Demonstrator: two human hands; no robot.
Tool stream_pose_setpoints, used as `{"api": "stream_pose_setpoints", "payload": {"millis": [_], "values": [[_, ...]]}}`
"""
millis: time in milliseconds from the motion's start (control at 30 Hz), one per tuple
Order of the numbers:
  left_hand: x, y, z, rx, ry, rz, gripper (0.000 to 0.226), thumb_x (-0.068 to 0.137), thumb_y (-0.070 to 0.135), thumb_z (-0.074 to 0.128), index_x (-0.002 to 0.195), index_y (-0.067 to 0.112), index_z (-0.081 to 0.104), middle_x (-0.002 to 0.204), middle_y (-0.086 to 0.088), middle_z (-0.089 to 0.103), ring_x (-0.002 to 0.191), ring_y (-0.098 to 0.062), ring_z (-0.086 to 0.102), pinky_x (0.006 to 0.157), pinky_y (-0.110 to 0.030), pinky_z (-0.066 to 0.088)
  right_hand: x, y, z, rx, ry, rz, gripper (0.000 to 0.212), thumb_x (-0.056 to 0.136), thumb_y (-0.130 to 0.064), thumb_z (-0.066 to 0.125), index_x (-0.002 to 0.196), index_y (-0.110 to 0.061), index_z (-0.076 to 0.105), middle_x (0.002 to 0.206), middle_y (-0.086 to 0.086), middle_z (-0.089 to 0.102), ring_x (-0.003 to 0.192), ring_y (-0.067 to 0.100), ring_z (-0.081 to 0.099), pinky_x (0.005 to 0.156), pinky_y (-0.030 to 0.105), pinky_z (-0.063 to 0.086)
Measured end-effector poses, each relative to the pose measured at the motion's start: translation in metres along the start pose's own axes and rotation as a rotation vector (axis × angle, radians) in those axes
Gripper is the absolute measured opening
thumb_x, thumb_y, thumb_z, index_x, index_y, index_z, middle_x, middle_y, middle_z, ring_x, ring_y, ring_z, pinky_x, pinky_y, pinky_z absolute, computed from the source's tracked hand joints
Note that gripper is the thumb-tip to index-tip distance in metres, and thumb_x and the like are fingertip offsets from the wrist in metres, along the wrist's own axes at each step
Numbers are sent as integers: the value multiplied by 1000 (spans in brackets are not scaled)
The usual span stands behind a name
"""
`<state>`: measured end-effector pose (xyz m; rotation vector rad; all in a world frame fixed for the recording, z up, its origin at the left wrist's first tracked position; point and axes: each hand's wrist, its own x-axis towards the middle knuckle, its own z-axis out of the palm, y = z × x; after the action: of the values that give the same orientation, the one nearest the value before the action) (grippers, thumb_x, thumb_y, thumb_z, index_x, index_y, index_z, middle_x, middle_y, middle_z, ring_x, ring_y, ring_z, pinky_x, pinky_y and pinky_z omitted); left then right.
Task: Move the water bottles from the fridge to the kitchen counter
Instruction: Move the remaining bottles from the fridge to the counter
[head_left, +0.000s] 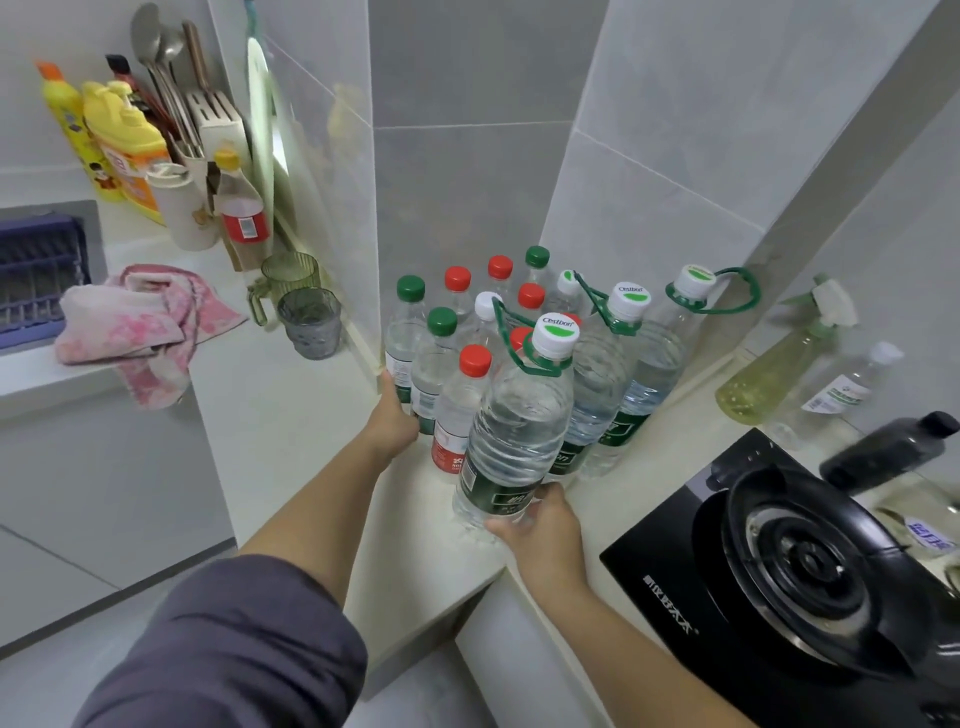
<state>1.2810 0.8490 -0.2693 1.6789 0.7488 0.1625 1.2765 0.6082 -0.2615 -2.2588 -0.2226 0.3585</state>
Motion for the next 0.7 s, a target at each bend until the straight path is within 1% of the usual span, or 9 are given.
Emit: {"api": "stream_pose_setpoints", "payload": {"millis": [67,133,200,267,367,467,567,633,700], "values": [[-24,7,3,20,101,17,79,89,17,61,151,29,15,141,-4,48,125,-31,50,105,-44,42,-4,-3,-5,-36,-37,-8,63,70,-25,89,118,-11,51,113,9,66,104,28,65,87,38,53],[-57,7,4,141,178,-40,69,91,13,53,151,18,19,141,-13,48,124,-35,49,96,-35,40,-9,-4,-14,-81,-88,-40,68,75,-30,85,128,-14,46,124,9,62,111,27,62,89,37,51],[-94,-1,-1,284,170,-63,70,90,10,51,152,14,18,142,-18,46,124,-36,49,94,-36,41,-19,-4,-26,-164,-145,-92,75,78,-35,81,139,-19,40,134,4,54,121,26,55,91,37,49],[-135,-11,-7,418,133,-25,74,89,11,56,152,13,18,151,-13,38,132,-32,43,103,-37,38,-30,-3,-37,-288,-185,-162,82,81,-40,77,147,-22,31,144,3,45,129,26,48,95,39,47],[-198,-25,-10,611,114,32,76,89,22,61,152,14,19,158,-6,26,141,-24,32,111,-35,31,-49,-1,-52,-466,-234,-263,88,85,-46,70,154,-22,20,154,3,33,138,26,36,105,39,40],[-251,-32,-5,759,136,59,78,91,36,60,153,17,17,161,-8,16,148,-25,18,117,-37,23,-73,3,-64,-597,-291,-399,86,90,-47,64,156,-23,14,162,2,20,146,23,22,115,39,30],[-303,-28,4,836,205,66,81,91,47,57,154,21,13,163,-5,8,150,-26,8,120,-42,19,-101,7,-75,-699,-347,-485,84,94,-46,59,158,-28,7,166,3,8,152,24,7,121,46,17],[-337,-26,12,862,262,81,80,92,51,53,155,24,11,163,-2,6,150,-25,5,121,-41,15,-120,9,-82,-742,-367,-538,82,96,-48,54,158,-31,3,167,2,-1,153,26,-2,122,50,9],[-371,-28,21,865,306,80,79,93,53,51,155,25,10,163,0,5,150,-23,5,121,-38,14,-139,11,-88,-753,-374,-617,79,99,-48,49,158,-31,0,167,1,-5,153,26,-7,122,52,5]]}}
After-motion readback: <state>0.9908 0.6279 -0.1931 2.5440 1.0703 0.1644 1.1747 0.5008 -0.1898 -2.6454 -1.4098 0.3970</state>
